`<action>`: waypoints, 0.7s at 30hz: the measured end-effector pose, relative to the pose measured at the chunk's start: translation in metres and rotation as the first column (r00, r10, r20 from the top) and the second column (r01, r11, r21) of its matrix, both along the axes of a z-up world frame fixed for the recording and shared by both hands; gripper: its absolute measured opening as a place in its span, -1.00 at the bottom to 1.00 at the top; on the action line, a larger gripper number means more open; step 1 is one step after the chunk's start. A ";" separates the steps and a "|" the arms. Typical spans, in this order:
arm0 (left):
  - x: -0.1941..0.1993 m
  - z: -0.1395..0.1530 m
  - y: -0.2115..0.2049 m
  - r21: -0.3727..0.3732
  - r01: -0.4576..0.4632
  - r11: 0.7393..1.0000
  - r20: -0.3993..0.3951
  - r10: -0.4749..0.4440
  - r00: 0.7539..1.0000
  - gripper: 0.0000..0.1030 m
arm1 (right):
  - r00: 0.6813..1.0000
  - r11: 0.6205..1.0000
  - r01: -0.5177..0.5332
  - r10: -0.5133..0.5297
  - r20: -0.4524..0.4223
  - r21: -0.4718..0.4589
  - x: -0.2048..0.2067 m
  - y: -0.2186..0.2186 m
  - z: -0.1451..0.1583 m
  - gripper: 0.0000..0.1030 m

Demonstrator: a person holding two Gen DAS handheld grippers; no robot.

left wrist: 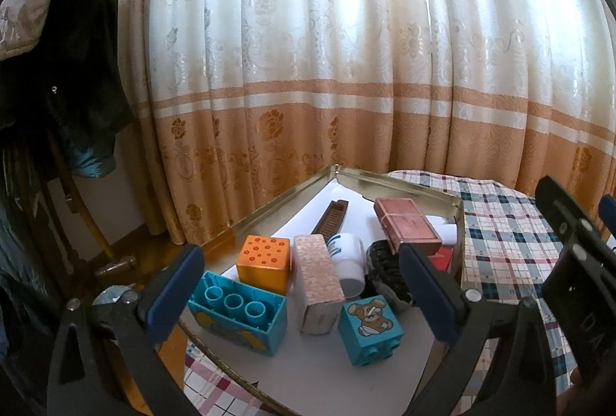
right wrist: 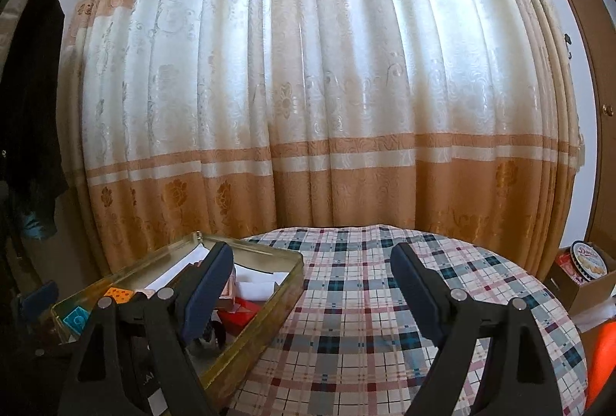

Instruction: Organize rigid objects

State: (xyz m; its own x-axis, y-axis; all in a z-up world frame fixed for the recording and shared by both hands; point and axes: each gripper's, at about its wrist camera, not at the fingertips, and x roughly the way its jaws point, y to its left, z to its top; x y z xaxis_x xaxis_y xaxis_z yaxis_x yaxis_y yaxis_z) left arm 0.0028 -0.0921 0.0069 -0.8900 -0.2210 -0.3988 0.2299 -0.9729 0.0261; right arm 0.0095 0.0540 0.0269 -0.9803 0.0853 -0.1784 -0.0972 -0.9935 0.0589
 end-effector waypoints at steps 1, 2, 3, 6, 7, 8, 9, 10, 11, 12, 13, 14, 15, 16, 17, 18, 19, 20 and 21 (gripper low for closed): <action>0.000 0.000 0.000 0.000 0.001 1.000 0.000 -0.001 1.000 0.99 | 1.000 1.000 0.003 -0.003 0.000 -0.003 0.001 0.000 0.001 0.67; 0.000 0.000 0.000 0.000 0.004 1.000 -0.001 -0.004 1.000 0.99 | 1.000 1.000 0.009 -0.009 -0.002 -0.010 0.002 0.002 0.001 0.67; 0.000 0.000 0.000 0.001 0.006 1.000 -0.001 -0.006 1.000 0.99 | 1.000 1.000 0.013 -0.013 -0.003 -0.014 0.002 0.003 0.001 0.67; 0.000 0.001 0.000 0.003 0.005 1.000 0.001 -0.005 1.000 0.99 | 1.000 1.000 0.021 -0.021 -0.006 -0.021 0.002 0.005 0.001 0.67; 0.000 0.001 -0.001 0.004 0.006 1.000 0.000 -0.006 1.000 0.99 | 1.000 1.000 0.021 -0.021 -0.006 -0.021 0.002 0.005 0.001 0.67; 0.000 0.001 -0.001 0.008 0.010 1.000 0.003 -0.010 1.000 0.99 | 1.000 1.000 0.020 -0.020 -0.007 -0.020 0.003 0.005 0.000 0.68; 0.000 0.000 -0.001 0.012 0.014 1.000 0.007 -0.015 1.000 0.99 | 1.000 1.000 0.019 -0.019 -0.008 -0.019 0.003 0.005 0.001 0.68; 0.000 0.000 -0.001 0.017 0.020 1.000 0.015 -0.021 1.000 0.99 | 1.000 1.000 0.016 -0.016 -0.009 -0.018 0.003 0.005 0.001 0.70; 0.000 -0.001 0.000 0.021 0.025 0.999 0.023 -0.026 0.999 0.99 | 1.000 1.000 0.014 -0.014 -0.011 -0.017 0.003 0.005 0.001 0.75; 0.000 -0.002 0.000 0.024 0.029 0.999 0.029 -0.030 0.999 0.99 | 1.000 1.000 0.013 -0.013 -0.013 -0.016 0.004 0.005 0.001 0.78; 0.001 -0.002 0.000 0.025 0.032 0.999 0.033 -0.033 0.999 0.99 | 1.000 1.000 0.013 -0.013 -0.016 -0.015 0.005 0.005 0.001 0.78; 0.001 -0.002 0.000 0.022 0.034 0.999 0.035 -0.034 0.999 0.99 | 1.000 1.000 0.011 -0.012 -0.020 -0.014 0.005 0.004 0.002 0.79; 0.002 -0.002 0.000 0.018 0.033 0.999 0.035 -0.033 0.999 0.99 | 1.000 1.000 0.010 -0.011 -0.022 -0.013 0.006 0.004 0.002 0.79; 0.003 -0.002 0.000 0.014 0.031 0.999 0.036 -0.032 0.999 0.99 | 1.000 1.000 0.010 -0.010 -0.024 -0.012 0.006 0.004 0.002 0.79; 0.004 -0.001 0.000 0.012 0.030 0.999 0.035 -0.031 0.999 0.99 | 1.000 1.000 0.010 -0.010 -0.024 -0.011 0.006 0.004 0.002 0.79; 0.004 0.001 -0.001 0.013 0.031 0.999 0.035 -0.031 0.999 0.99 | 1.000 1.000 0.010 -0.010 -0.024 -0.011 0.005 0.004 0.003 0.79; 0.005 0.003 -0.002 0.019 0.031 0.999 0.036 -0.032 0.999 0.99 | 1.000 1.000 0.010 -0.010 -0.023 -0.011 0.005 0.004 0.003 0.79; 0.006 0.004 -0.003 0.024 0.031 0.999 0.038 -0.031 0.999 0.99 | 1.000 1.000 0.011 -0.011 -0.024 -0.012 0.005 0.004 0.003 0.79; 0.007 0.006 -0.005 0.034 0.031 0.999 0.038 -0.032 0.999 0.99 | 1.000 1.000 0.011 -0.011 -0.024 -0.011 0.005 0.004 0.003 0.79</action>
State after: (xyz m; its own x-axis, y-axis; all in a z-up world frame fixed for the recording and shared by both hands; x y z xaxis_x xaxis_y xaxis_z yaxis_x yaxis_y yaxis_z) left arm 0.0095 -0.0967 0.0130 -0.8804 -0.1792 -0.4392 0.1984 -0.9801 0.0021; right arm 0.0149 0.0579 0.0300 -0.9832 0.0943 -0.1562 -0.1066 -0.9917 0.0724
